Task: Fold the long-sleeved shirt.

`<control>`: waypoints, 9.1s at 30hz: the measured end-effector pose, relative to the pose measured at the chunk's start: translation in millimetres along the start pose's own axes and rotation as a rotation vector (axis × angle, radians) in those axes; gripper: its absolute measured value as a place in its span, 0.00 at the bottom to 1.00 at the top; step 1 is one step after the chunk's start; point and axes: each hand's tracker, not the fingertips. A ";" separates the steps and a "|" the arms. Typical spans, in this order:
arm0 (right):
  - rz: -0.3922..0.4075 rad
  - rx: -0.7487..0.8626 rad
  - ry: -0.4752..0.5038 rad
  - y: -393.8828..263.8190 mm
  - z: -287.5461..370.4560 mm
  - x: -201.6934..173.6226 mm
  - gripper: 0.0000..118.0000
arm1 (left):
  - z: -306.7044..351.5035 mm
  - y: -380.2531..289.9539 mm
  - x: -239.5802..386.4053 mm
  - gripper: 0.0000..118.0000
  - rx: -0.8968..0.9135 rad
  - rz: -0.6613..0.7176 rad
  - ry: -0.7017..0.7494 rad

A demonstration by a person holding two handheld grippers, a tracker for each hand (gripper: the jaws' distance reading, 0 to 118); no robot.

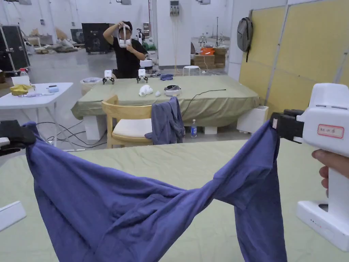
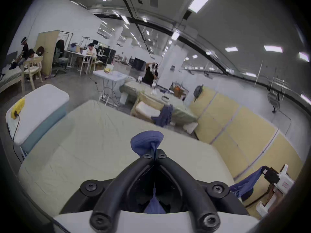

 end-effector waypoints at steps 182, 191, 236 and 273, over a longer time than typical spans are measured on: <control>0.185 0.119 -0.152 112.8 -23.1 -28.4 0.04 | 23.1 86.8 63.4 0.03 0.186 0.033 -0.116; 0.099 0.102 -0.156 180.6 -99.8 -18.3 0.05 | -32.3 151.6 76.0 0.03 0.259 0.005 -0.063; -0.106 -0.581 -0.109 -292.0 -126.5 68.5 0.04 | -148.7 -258.6 -89.8 0.03 -0.464 -0.226 0.129; -0.097 -0.516 -0.081 -330.8 83.2 39.5 1.00 | 92.9 -330.5 -65.9 0.95 -0.363 -0.239 0.116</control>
